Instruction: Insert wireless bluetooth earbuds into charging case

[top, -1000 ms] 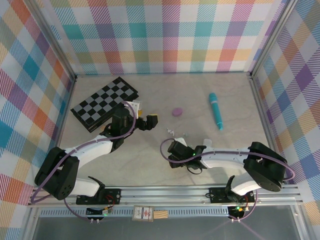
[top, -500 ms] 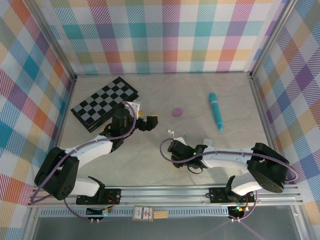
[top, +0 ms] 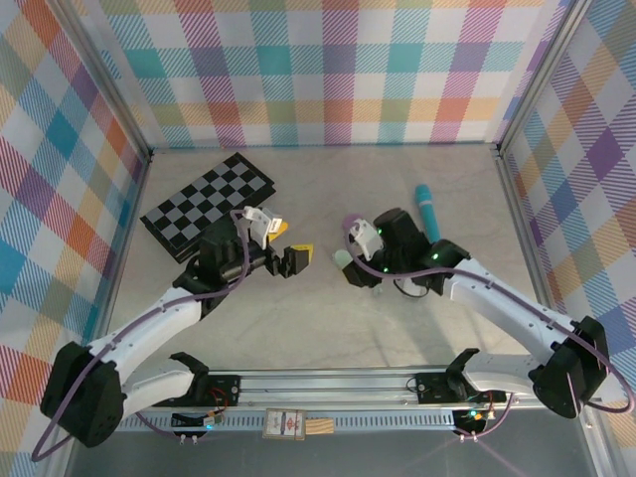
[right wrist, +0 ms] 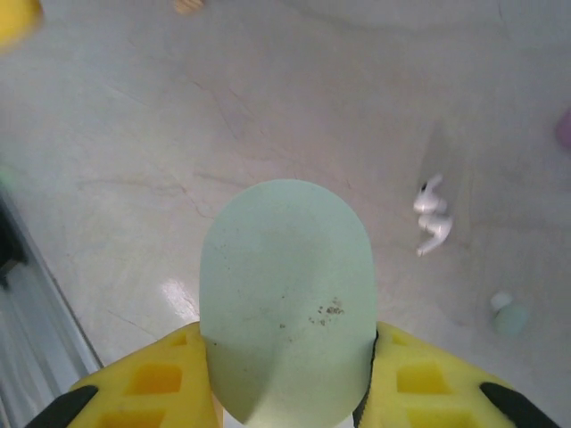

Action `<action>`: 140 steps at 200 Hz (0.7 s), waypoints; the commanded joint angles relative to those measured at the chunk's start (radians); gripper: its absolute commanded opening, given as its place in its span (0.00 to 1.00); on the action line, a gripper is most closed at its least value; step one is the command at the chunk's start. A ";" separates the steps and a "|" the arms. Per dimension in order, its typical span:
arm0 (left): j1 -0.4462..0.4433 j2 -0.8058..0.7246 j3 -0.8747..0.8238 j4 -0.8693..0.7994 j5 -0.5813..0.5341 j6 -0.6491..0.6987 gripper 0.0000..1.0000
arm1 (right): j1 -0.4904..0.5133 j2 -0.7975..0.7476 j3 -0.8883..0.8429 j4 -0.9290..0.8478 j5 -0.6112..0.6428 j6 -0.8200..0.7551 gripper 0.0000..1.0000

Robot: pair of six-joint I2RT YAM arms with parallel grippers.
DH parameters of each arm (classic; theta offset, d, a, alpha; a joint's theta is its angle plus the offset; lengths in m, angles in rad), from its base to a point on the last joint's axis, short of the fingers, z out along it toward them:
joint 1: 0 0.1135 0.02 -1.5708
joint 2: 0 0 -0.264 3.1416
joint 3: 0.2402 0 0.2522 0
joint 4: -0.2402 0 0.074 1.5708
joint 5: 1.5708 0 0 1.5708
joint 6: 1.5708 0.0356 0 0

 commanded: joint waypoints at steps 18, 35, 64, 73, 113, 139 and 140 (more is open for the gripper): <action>-0.012 -0.048 -0.005 -0.034 0.153 0.075 1.00 | -0.072 0.066 0.161 -0.163 -0.250 -0.299 0.28; -0.016 -0.037 -0.004 -0.018 0.220 0.110 0.96 | -0.087 0.117 0.238 -0.214 -0.307 -0.365 0.28; -0.043 -0.047 0.006 -0.028 0.329 0.220 0.85 | -0.088 0.217 0.383 -0.331 -0.396 -0.466 0.28; -0.050 -0.046 0.007 -0.033 0.347 0.238 0.86 | -0.087 0.240 0.415 -0.347 -0.433 -0.487 0.27; -0.065 -0.016 0.024 -0.031 0.378 0.236 0.84 | -0.079 0.307 0.483 -0.366 -0.514 -0.550 0.26; -0.067 -0.016 0.035 -0.030 0.406 0.232 0.80 | -0.064 0.327 0.509 -0.391 -0.525 -0.581 0.25; -0.067 -0.017 0.035 -0.030 0.407 0.231 0.80 | -0.064 0.329 0.511 -0.392 -0.525 -0.582 0.25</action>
